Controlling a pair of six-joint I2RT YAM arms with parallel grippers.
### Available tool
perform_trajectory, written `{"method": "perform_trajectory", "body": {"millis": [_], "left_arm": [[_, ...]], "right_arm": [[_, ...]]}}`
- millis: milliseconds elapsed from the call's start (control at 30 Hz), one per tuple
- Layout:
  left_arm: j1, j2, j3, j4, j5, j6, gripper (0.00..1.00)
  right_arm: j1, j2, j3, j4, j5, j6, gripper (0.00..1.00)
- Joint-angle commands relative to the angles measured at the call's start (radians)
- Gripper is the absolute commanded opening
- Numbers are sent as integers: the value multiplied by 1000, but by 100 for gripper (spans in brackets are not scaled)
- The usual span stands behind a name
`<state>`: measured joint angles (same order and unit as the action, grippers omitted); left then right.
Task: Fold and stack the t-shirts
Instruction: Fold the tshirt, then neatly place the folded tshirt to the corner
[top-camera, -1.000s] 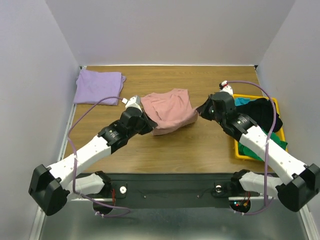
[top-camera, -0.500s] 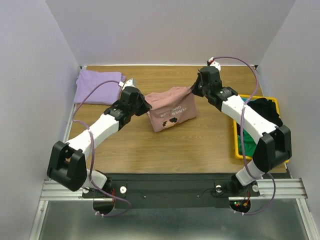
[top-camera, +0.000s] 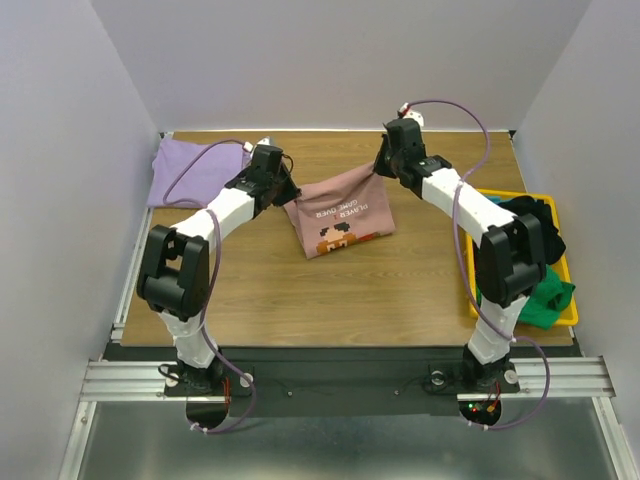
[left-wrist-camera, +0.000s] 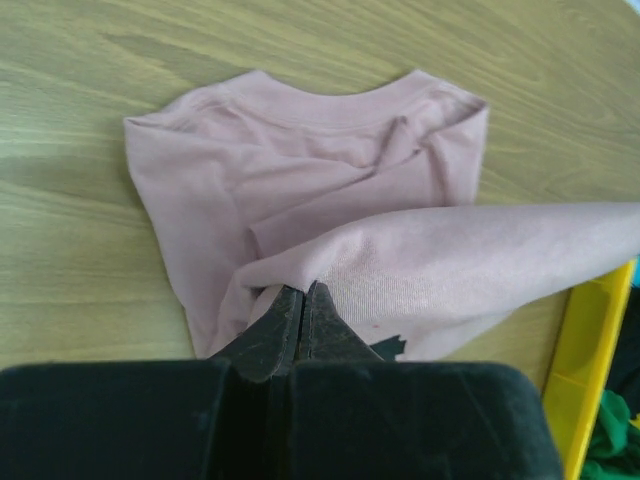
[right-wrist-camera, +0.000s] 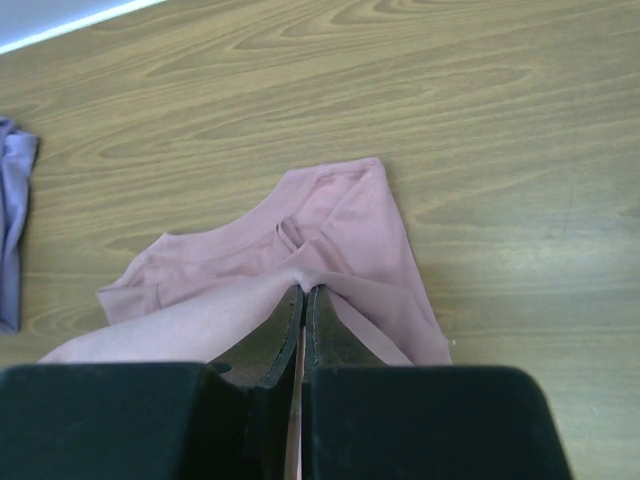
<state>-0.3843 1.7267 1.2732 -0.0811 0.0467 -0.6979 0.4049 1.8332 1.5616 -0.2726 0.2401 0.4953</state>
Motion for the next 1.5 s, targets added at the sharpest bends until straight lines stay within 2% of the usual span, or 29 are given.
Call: {"method": "perform_trajectory", "body": {"millis": [0, 200, 300, 367, 433, 467, 500, 533, 600, 700, 867, 1033, 1267, 1433, 1467], "left_arm": [[25, 62, 101, -46, -2, 12, 0], [53, 137, 141, -82, -80, -41, 0], [58, 149, 152, -92, -142, -57, 0], [64, 160, 173, -117, -156, -61, 21], [65, 163, 181, -128, -162, -60, 44], [65, 156, 180, -135, -165, -55, 82], [65, 148, 175, -135, -165, -49, 98], [65, 128, 170, -137, -163, -46, 98], [64, 100, 129, -138, -174, -51, 98], [64, 45, 40, -91, -139, -40, 98], [27, 16, -61, -28, -61, -2, 98], [7, 25, -118, 17, -21, -5, 98], [7, 92, -106, 52, -7, 23, 98], [7, 114, -113, 50, -11, 31, 94], [7, 117, -115, 52, -22, 35, 91]], "right_arm": [[-21, 81, 89, 55, 2, -38, 0], [-49, 254, 219, 55, -68, -44, 0], [-55, 319, 282, 55, -87, -50, 4], [-57, 346, 330, 55, -105, -72, 7], [-58, 379, 351, 55, -128, -92, 27], [-58, 380, 351, 53, -157, -109, 44], [-58, 374, 351, 55, -176, -112, 56], [-58, 354, 329, 55, -189, -110, 74], [-58, 321, 295, 55, -219, -109, 89], [-58, 239, 191, 53, -251, -101, 100], [-58, 111, -53, 61, -360, -93, 100], [-58, 107, -152, 75, -369, -90, 100], [-52, 130, -248, 90, -441, -66, 100], [-29, 94, -348, 121, -511, -46, 100], [-15, 71, -388, 130, -527, -37, 100]]}}
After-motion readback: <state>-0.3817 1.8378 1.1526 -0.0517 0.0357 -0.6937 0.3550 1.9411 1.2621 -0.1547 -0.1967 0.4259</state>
